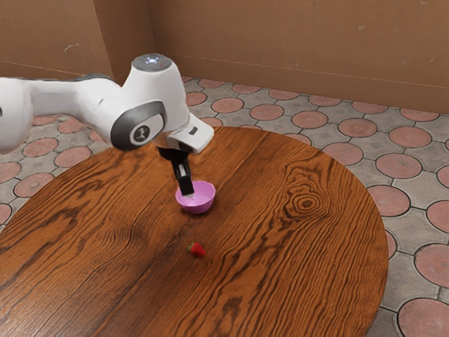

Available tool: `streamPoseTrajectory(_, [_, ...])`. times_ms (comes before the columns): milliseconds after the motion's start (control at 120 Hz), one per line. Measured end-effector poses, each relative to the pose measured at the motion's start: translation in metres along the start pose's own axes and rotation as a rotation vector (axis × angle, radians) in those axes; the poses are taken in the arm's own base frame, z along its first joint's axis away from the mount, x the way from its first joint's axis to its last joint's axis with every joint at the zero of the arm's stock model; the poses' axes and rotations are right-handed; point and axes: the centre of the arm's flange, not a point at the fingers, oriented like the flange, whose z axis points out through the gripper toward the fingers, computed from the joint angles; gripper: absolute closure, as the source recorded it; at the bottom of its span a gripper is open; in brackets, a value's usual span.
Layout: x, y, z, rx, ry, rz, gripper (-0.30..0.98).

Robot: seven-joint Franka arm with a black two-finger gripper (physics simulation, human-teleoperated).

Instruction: Take strawberry from the bowl

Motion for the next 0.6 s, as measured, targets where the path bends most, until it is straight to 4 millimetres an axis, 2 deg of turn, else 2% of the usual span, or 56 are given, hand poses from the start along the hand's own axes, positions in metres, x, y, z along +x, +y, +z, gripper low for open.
streamPoseTrajectory(58, [0.008,-0.024,-0.064,0.045,0.044,-0.053,0.08])
streamPoseTrajectory(150, [0.004,-0.043,-0.132,0.072,0.067,-0.124,0.06])
streamPoseTrajectory(208, [-0.011,-0.051,-0.167,0.075,0.086,-0.176,0.04])
streamPoseTrajectory(258, [-0.042,-0.070,-0.192,0.073,0.097,-0.260,0.03])
streamPoseTrajectory(325, [-0.088,-0.101,-0.211,0.062,0.086,-0.390,0.02])
streamPoseTrajectory(375, [-0.106,-0.110,-0.223,0.043,0.074,-0.456,0.02])
streamPoseTrajectory(500, [-0.123,-0.116,-0.227,-0.017,0.016,-0.550,0.01])
streamPoseTrajectory(600, [-0.119,-0.122,-0.220,-0.050,-0.031,-0.594,0.01])
